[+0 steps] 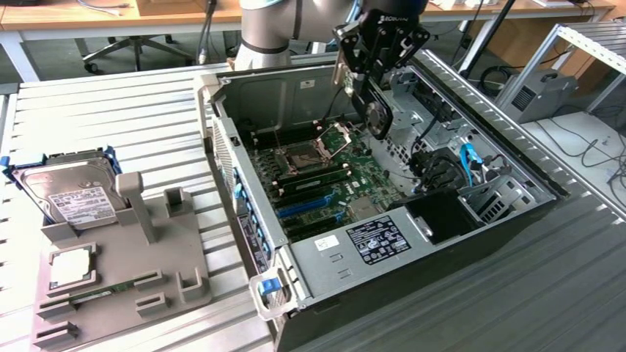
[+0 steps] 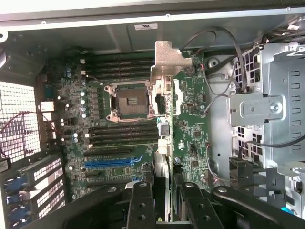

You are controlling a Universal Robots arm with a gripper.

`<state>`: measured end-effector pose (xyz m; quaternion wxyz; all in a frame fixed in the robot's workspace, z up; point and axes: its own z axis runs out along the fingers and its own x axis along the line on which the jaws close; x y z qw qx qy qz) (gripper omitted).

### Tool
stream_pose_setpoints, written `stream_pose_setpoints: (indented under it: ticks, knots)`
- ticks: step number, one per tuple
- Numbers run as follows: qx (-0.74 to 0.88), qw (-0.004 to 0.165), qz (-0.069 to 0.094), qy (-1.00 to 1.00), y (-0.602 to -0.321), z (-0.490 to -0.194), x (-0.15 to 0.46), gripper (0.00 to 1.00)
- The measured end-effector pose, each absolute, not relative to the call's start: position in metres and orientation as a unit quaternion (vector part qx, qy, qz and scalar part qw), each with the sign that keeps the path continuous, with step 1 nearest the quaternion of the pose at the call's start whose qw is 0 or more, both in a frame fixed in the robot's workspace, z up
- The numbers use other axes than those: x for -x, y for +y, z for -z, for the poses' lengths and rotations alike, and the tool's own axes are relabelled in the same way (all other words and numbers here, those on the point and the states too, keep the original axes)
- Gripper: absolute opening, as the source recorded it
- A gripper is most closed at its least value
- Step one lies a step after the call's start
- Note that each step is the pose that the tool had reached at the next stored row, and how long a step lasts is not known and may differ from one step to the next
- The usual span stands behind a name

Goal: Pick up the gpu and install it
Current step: 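Pick up the gpu and move the gpu toward the slot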

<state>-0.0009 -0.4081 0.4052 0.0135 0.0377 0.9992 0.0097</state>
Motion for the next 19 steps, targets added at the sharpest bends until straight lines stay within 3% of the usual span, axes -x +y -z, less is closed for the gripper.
stream_pose_setpoints:
  ticks: [19]
  knots:
    - [-0.038, 0.014, -0.01, 0.999, -0.408, -0.392, 0.0, 0.26]
